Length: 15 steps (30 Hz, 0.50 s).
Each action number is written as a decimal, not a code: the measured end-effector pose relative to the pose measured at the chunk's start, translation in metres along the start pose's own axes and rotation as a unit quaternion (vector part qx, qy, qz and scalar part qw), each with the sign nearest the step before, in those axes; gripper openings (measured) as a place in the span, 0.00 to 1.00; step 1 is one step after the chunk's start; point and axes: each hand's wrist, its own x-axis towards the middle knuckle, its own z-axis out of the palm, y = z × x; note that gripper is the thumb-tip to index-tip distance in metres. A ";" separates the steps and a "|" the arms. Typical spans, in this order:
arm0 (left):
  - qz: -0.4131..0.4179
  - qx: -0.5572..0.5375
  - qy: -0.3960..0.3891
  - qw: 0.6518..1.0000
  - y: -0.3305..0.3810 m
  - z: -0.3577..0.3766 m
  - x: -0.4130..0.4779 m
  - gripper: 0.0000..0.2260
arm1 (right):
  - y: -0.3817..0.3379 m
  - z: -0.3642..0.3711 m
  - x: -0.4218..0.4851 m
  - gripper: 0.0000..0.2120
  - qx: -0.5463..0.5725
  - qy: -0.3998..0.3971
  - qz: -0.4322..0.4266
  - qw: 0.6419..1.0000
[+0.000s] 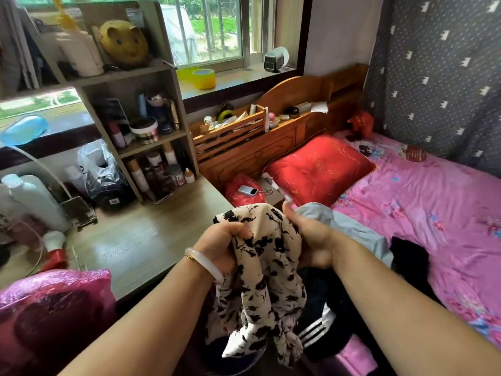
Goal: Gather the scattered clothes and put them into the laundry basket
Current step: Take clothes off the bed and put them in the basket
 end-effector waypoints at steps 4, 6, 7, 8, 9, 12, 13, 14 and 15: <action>-0.026 0.060 0.012 0.998 0.000 0.003 0.000 0.13 | -0.006 0.001 0.002 0.17 0.203 0.048 -0.150 0.966; -0.011 0.070 0.065 0.995 0.003 -0.002 0.003 0.14 | -0.007 0.001 0.002 0.15 0.203 0.085 -0.184 0.958; -0.004 0.060 0.092 0.994 0.005 -0.005 0.003 0.12 | -0.008 0.001 0.002 0.14 0.177 0.099 -0.193 0.960; 0.002 0.049 0.117 0.992 0.005 -0.009 0.004 0.09 | -0.008 0.001 0.001 0.12 0.144 0.110 -0.200 0.963; 0.010 0.039 0.135 0.990 0.006 -0.013 0.005 0.07 | -0.008 0.002 -0.001 0.09 0.118 0.117 -0.207 0.964; 0.061 0.057 0.147 0.986 0.006 -0.027 0.010 0.11 | -0.013 0.006 -0.002 0.07 0.135 0.109 -0.221 0.960; 0.075 0.070 0.157 0.982 0.006 -0.029 0.010 0.13 | -0.014 0.007 -0.001 0.07 0.136 0.111 -0.218 0.960; 0.085 0.097 0.179 0.975 0.007 -0.032 0.011 0.14 | -0.015 0.008 -0.001 0.08 0.126 0.118 -0.212 0.962; 0.096 0.128 0.203 0.966 0.008 -0.034 0.010 0.14 | -0.015 0.009 -0.002 0.09 0.108 0.123 -0.206 0.965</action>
